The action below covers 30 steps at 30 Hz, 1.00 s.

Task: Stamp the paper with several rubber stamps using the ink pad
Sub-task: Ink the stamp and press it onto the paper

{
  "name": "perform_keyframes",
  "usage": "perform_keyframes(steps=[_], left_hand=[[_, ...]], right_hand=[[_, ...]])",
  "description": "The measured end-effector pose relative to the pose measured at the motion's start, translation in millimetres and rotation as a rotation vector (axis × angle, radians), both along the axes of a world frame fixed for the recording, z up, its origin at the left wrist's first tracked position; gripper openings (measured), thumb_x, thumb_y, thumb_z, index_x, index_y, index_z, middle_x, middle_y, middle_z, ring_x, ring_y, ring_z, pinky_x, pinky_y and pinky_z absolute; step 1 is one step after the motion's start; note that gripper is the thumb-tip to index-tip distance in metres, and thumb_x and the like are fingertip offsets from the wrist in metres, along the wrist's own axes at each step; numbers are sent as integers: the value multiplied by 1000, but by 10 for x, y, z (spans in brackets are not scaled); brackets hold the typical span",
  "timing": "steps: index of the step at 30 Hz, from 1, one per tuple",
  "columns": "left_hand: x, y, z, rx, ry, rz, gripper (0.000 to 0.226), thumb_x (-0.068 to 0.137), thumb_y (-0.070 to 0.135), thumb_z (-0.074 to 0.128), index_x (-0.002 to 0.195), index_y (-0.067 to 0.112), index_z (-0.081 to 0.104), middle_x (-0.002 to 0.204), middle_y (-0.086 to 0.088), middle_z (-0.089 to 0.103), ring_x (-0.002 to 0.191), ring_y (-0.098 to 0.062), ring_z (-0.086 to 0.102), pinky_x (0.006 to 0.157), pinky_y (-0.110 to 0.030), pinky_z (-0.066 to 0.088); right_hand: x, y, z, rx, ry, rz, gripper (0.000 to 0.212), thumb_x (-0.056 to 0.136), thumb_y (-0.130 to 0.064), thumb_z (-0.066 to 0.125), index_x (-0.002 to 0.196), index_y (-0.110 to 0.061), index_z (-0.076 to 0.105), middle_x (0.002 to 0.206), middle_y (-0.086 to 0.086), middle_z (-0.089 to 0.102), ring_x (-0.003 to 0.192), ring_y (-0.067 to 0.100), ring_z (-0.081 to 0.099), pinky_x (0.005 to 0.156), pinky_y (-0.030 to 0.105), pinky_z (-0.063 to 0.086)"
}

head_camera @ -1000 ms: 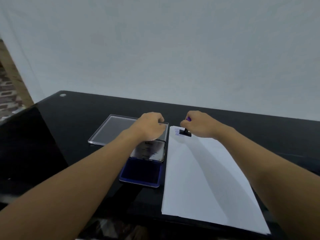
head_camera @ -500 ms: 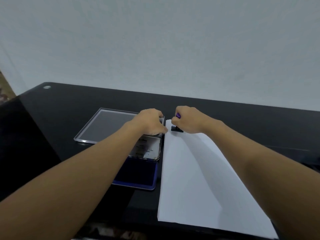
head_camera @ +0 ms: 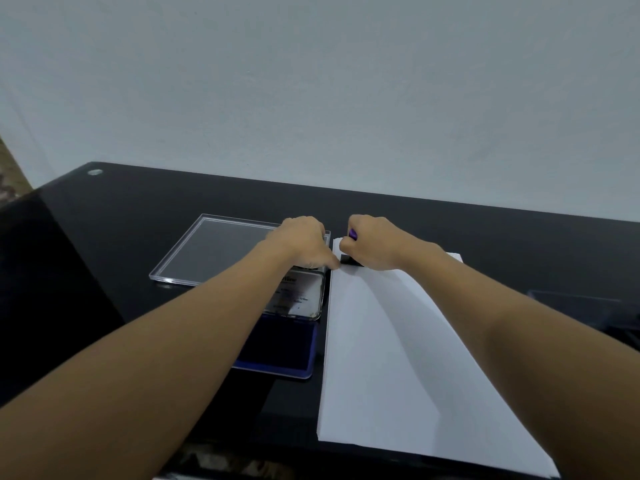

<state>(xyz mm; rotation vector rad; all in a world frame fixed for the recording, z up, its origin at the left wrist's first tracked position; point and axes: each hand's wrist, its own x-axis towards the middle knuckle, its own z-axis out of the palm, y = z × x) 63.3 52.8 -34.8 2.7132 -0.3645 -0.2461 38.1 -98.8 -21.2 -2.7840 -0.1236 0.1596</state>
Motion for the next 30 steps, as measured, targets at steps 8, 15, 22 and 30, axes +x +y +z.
perform_keyframes(steps=[8,15,22,30], left_hand=[[-19,30,23,20,38,2,57,70,44,80,117,15,67,107,-1,69,103,-22,62,91,-42,56],[-17,20,53,26,56,-8,65,72,44,80,127,14,64,115,-1,68,108,-21,60,95,-42,55],[-12,2,61,31,61,-14,48,70,41,81,109,15,69,95,-3,71,92,-20,66,88,-40,57],[-19,12,50,13,59,-18,46,72,40,81,108,14,68,93,-2,69,93,-22,65,84,-37,57]], right_hand=[[-35,58,-64,26,-5,-41,14,98,-27,47,91,-15,42,85,6,51,64,20,47,55,32,38],[-39,61,-67,42,-16,-38,24,98,-24,47,78,-22,35,82,5,50,66,18,45,54,31,34],[-57,58,-60,48,-21,-30,26,98,-24,47,76,-23,33,80,4,49,64,17,44,53,30,32],[-29,51,-90,51,-25,-32,24,96,-25,48,76,-23,34,83,5,52,69,20,46,54,31,32]])
